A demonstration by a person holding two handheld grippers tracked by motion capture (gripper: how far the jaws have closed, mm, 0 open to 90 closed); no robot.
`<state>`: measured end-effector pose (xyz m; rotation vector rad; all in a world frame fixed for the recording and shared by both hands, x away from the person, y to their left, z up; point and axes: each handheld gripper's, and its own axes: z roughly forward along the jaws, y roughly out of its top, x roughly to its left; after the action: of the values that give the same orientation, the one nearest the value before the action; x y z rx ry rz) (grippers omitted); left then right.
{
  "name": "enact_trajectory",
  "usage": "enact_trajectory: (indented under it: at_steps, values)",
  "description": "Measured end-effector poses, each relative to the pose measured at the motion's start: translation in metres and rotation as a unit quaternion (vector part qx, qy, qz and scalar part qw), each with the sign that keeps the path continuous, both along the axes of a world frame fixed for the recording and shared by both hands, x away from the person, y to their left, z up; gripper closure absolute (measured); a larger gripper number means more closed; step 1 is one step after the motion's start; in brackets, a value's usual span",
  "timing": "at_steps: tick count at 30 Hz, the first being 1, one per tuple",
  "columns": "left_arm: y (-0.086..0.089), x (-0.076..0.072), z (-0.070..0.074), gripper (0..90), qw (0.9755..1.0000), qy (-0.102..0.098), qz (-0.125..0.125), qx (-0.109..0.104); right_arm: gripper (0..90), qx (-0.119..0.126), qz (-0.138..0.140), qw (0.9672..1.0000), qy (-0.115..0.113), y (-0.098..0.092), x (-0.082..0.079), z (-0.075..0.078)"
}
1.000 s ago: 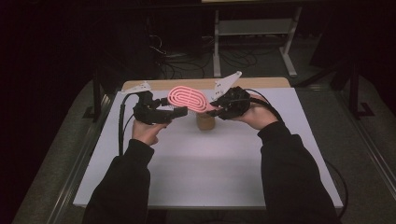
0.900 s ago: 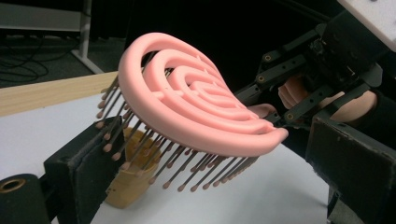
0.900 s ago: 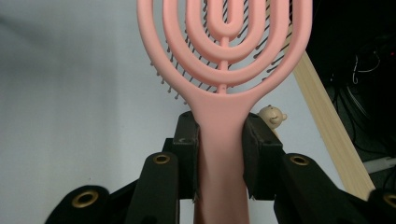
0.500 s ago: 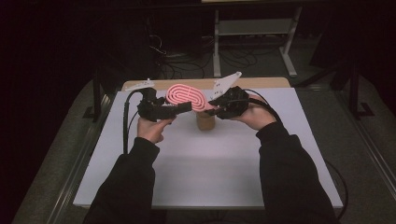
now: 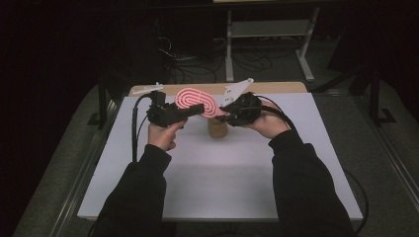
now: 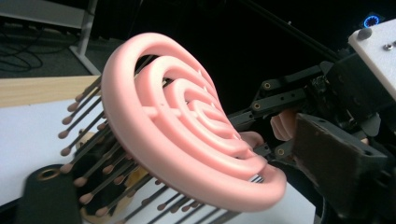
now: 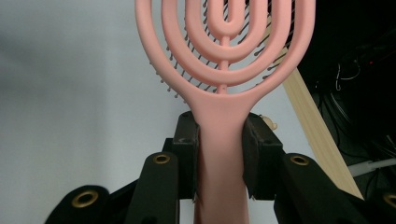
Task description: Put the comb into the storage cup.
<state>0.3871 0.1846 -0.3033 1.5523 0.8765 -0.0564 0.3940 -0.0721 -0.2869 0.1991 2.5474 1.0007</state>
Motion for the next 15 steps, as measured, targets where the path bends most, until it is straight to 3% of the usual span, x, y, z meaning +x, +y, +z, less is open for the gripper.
enact_trajectory:
  at_steps: [2,4,8,15]
  values:
    - [0.000,0.000,0.000,22.4,0.9997,0.008,-0.007,-0.020,68.1,-0.005,-0.003,1.0000,-0.001,0.001,0.000,-0.001]
    - [-0.001,-0.001,0.001,30.3,0.9999,0.006,-0.005,-0.013,68.2,-0.006,-0.006,1.0000,-0.003,0.001,0.001,-0.002]
    - [-0.006,-0.001,0.001,38.0,0.9999,0.006,-0.005,-0.008,68.2,-0.002,-0.005,1.0000,-0.006,0.003,0.000,-0.003]
    - [-0.010,-0.002,0.001,42.1,1.0000,0.005,-0.002,0.000,68.0,-0.005,-0.010,0.9999,-0.009,0.002,0.001,-0.006]
